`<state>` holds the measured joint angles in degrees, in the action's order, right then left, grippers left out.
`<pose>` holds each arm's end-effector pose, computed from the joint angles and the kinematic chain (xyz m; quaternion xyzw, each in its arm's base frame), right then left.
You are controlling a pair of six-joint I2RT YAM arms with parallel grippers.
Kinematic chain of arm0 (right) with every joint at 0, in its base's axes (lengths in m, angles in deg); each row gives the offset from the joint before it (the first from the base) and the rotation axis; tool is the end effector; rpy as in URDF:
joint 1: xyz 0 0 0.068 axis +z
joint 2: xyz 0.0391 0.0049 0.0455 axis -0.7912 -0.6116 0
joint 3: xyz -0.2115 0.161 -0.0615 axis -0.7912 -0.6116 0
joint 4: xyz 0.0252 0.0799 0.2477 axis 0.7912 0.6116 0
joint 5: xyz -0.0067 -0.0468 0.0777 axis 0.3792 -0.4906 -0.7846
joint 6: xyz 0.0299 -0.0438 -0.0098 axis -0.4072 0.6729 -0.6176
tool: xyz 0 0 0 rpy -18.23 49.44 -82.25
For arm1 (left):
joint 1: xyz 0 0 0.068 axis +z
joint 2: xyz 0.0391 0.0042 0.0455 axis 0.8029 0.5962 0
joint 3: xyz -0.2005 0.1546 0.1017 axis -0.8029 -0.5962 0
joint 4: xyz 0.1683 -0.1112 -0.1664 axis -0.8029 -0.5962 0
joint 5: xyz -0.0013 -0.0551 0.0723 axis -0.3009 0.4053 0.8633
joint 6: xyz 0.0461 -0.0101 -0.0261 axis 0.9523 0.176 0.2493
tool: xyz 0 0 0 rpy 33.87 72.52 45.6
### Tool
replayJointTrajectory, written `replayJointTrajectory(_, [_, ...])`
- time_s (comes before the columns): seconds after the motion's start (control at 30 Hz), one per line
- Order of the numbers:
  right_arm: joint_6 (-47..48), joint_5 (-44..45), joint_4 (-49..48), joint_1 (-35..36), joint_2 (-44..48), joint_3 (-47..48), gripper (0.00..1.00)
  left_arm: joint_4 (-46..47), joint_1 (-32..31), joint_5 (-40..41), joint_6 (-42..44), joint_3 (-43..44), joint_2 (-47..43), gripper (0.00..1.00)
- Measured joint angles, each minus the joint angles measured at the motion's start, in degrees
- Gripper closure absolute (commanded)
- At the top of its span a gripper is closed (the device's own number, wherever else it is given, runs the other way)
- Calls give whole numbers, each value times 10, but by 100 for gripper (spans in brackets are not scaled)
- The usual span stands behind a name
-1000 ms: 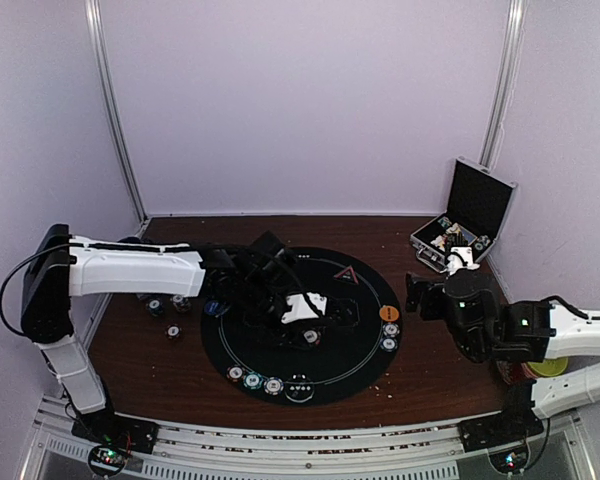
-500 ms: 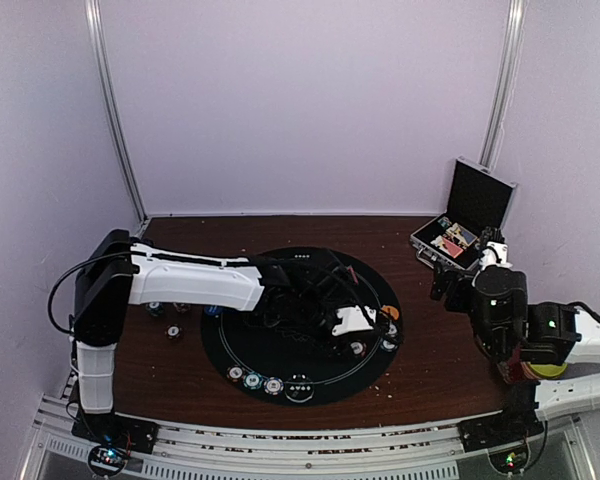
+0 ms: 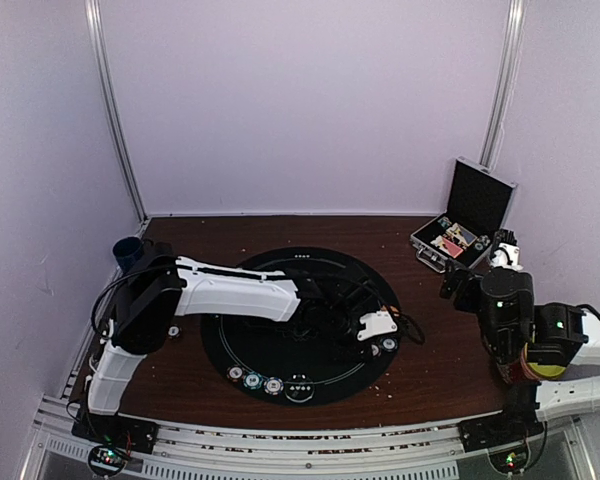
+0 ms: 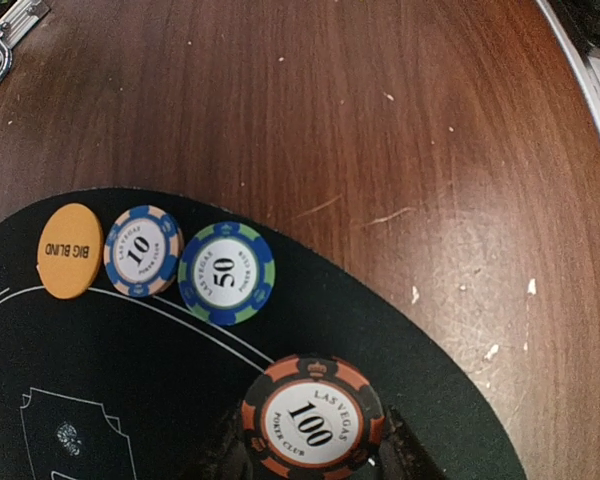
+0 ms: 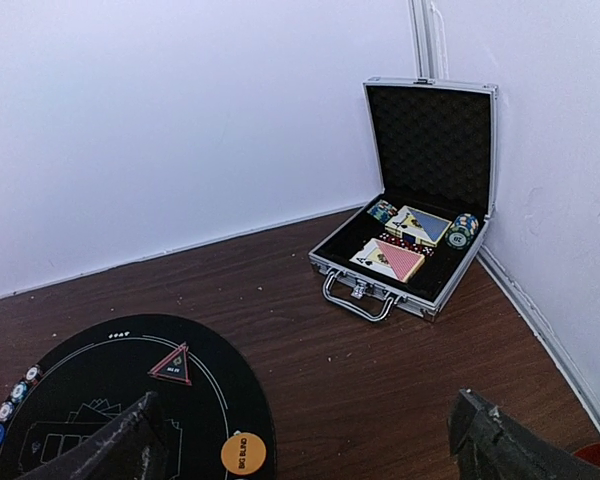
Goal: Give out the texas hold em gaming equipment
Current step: Place the poker chip in the big blind area.
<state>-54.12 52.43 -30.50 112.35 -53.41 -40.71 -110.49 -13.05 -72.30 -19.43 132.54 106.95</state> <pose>0.1021 0.1170 0.2731 0.0915 0.7786 0.0719 0.6167 0.1908 -0.4560 0.1600 0.6570 0.6834 -0.2154 0.2344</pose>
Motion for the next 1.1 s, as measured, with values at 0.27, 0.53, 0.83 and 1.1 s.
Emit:
replayJointTrajectory(0.27, [2,-1,0,0,22,-4,0,-18,-14,17,-20,54,35,75])
replayJointTrajectory(0.53, [3,-7,-1,0,24,-7,0,-33,-17,29,-32,71,58,75])
replayJointTrajectory(0.83, [6,-12,-1,0,29,-8,0,-39,-21,30,-40,83,69,74])
replayJointTrajectory(1.1, [9,-17,-1,0,30,-8,0,-49,-25,35,-44,96,76,64])
